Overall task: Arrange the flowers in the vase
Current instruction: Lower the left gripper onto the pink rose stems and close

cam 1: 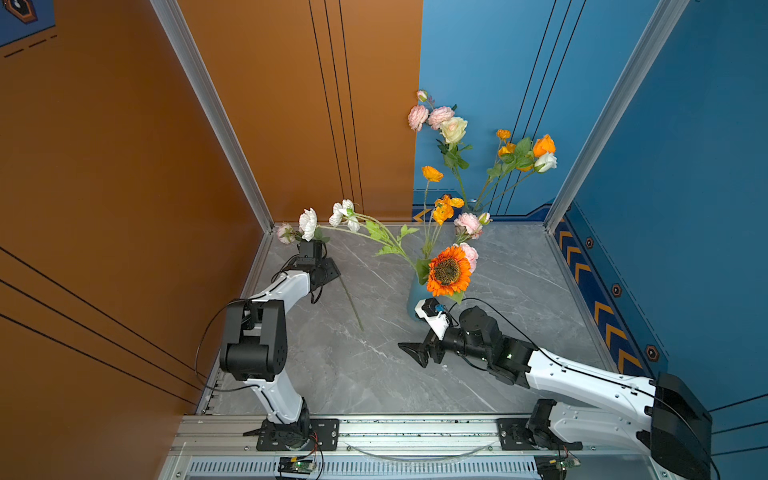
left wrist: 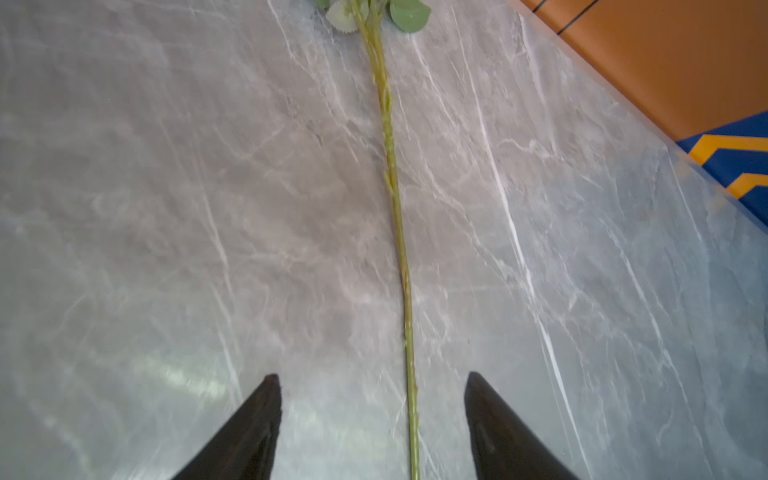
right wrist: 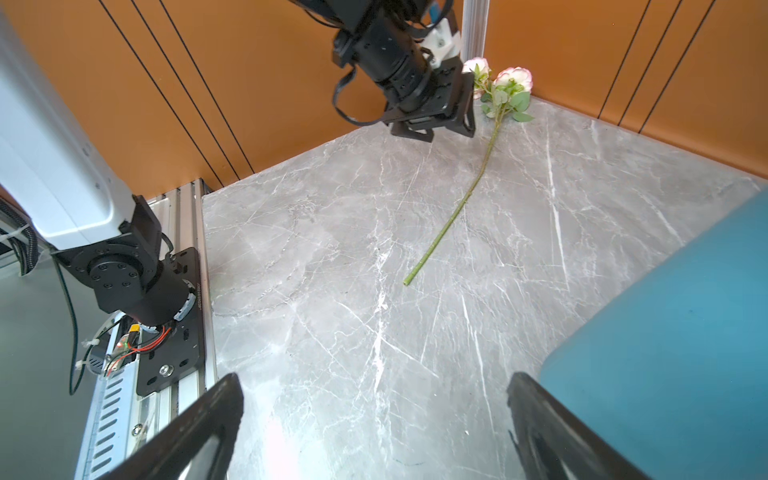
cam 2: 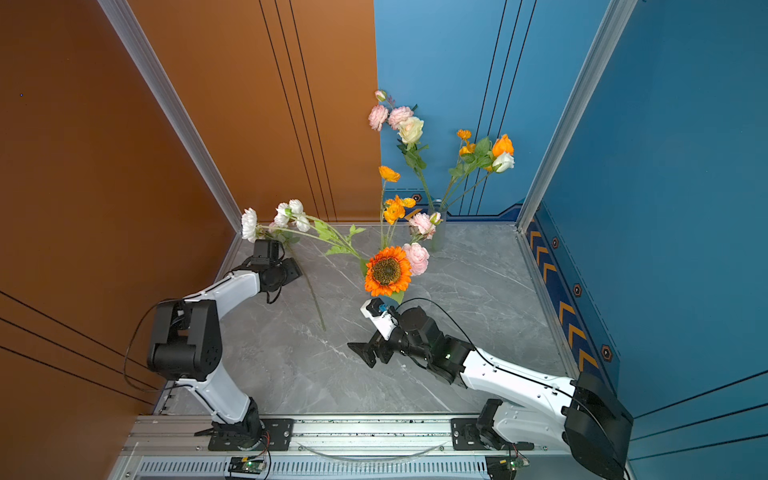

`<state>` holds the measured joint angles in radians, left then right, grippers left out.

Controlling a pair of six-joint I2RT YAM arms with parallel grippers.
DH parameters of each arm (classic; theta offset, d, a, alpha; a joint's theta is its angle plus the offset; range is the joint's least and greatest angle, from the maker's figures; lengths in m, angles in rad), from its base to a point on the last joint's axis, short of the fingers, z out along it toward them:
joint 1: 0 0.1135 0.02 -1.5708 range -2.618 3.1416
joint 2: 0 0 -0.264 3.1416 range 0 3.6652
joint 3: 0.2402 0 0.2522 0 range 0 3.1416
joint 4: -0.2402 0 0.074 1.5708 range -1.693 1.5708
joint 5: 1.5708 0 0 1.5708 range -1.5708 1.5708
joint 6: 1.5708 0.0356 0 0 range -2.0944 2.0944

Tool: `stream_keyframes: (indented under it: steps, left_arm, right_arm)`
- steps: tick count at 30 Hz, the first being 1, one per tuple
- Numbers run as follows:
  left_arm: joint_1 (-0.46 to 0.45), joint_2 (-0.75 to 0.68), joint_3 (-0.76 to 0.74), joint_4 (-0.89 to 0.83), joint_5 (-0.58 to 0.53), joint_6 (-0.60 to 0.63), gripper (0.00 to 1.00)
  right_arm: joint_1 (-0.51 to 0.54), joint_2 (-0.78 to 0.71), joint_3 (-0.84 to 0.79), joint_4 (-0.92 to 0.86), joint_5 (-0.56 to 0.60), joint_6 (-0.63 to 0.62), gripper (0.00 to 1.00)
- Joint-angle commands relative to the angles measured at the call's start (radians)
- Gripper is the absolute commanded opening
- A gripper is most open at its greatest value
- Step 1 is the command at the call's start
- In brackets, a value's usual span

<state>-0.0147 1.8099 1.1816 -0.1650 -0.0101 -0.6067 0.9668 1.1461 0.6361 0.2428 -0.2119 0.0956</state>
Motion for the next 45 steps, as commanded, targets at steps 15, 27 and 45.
stream_keyframes:
  steps: [15, 27, 45]
  left_arm:
    - [0.04, 0.29, 0.283, 0.043, 0.017, -0.069, 0.48]
    - [0.059, 0.383, 0.379, 0.007, 0.029, -0.056, 0.38]
    - [0.05, 0.495, 0.488, -0.082, 0.027, -0.065, 0.32]
  right_arm:
    - [-0.035, 0.135, 0.083, 0.077, -0.047, 0.016, 1.0]
    - [-0.078, 0.171, 0.09, 0.099, -0.09, 0.026, 1.0]
    - [-0.138, 0.204, 0.103, 0.109, -0.155, 0.036, 1.0]
